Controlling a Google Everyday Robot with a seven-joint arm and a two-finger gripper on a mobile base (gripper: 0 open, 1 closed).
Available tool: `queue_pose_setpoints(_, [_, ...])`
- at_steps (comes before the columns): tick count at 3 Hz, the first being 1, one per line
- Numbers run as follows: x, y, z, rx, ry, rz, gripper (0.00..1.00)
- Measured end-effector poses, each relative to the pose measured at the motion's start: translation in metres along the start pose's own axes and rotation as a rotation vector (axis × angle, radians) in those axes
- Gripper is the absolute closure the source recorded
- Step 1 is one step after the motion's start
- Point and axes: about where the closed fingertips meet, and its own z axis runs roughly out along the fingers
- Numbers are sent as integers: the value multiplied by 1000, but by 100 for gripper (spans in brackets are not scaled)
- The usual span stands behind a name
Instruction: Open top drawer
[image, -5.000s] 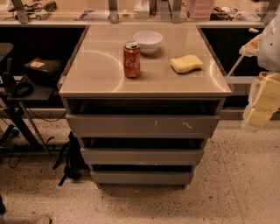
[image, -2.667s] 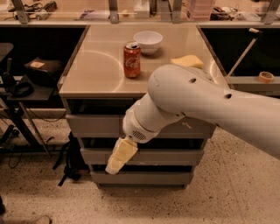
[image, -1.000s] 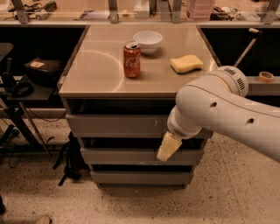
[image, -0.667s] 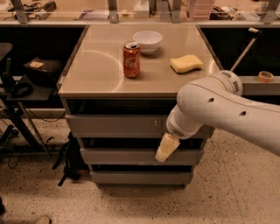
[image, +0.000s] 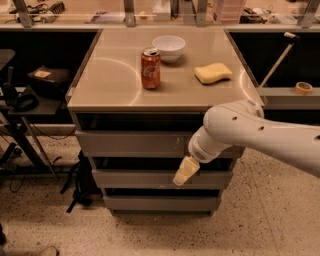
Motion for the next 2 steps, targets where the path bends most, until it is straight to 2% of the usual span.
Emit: queue_pose_setpoints(2, [1, -1, -5, -5, -18, -3, 0])
